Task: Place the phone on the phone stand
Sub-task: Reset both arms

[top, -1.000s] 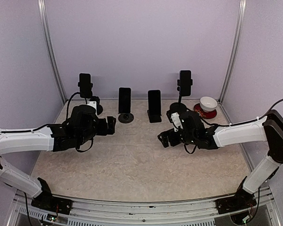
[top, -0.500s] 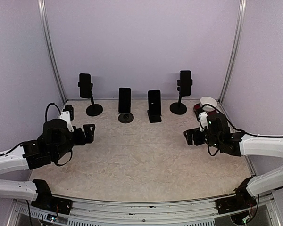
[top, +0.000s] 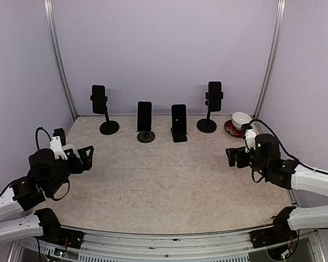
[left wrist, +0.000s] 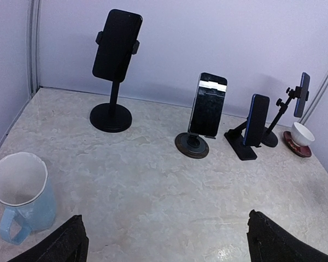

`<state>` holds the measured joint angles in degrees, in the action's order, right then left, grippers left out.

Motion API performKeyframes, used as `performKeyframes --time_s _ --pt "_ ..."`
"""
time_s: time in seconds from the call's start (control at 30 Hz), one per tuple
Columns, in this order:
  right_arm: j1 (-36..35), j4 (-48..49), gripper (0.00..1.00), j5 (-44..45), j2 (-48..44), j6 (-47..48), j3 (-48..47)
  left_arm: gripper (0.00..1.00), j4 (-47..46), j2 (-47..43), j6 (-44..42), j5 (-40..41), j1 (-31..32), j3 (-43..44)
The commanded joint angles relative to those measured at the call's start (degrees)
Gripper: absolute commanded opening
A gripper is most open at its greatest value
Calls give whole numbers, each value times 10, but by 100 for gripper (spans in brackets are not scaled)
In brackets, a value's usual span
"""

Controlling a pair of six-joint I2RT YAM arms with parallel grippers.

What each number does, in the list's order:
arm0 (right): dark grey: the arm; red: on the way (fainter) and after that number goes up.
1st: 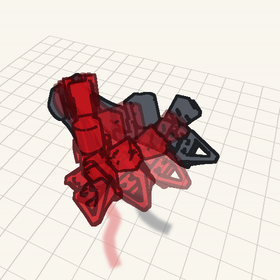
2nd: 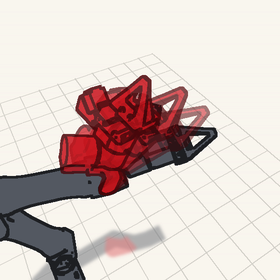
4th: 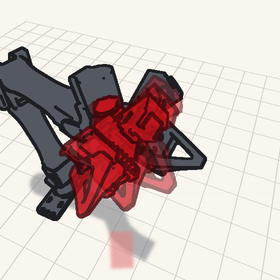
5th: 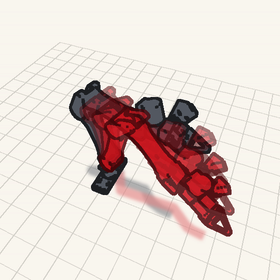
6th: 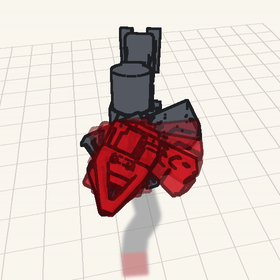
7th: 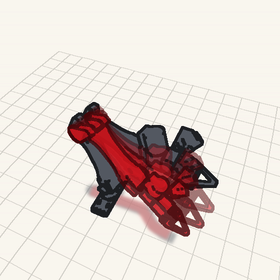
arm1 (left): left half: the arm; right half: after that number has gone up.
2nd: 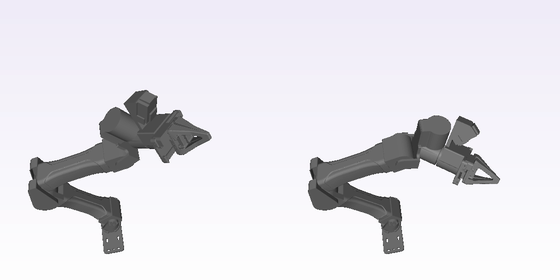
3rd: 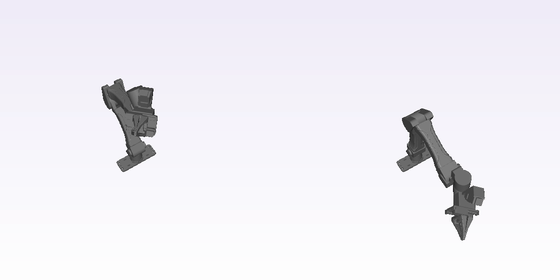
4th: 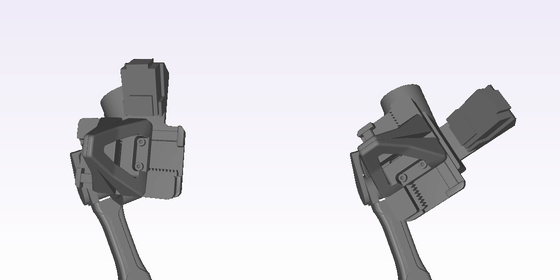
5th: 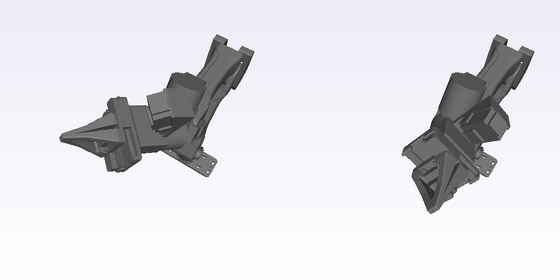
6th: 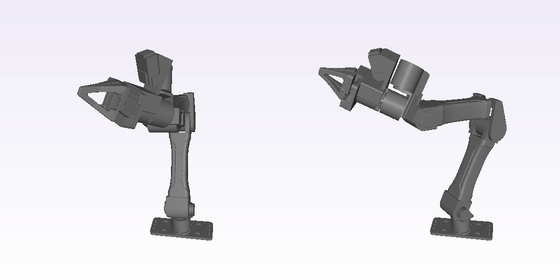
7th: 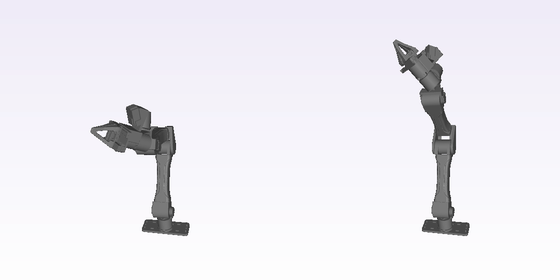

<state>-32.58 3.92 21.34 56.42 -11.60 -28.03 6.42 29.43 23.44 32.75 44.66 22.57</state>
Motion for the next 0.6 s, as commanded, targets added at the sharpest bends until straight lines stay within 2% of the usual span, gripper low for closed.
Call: performKeyframes --time_s 0.0,0.1,0.2,0.27,0.33,0.4,0.57 --pt "13 21 100 -93 10 22 10 99 -30 16 -28 -62 -64 -5" --pt "50 26 100 -135 21 3 15 99 -60 27 -45 -99 -107 -16" --pt "134 63 100 -246 6 -22 50 99 -89 36 -49 -122 -147 -30" --pt "184 77 100 -288 -15 -37 69 99 -110 43 -59 -149 -182 -42" --pt "208 72 100 -285 -30 -30 77 99 -126 55 -63 -187 -220 -49" --pt "211 58 100 -247 -46 -15 80 99 -140 73 -70 -243 -267 -55" --pt "211 52 100 -189 -107 1 105 99 -197 88 -75 -323 -369 -87"
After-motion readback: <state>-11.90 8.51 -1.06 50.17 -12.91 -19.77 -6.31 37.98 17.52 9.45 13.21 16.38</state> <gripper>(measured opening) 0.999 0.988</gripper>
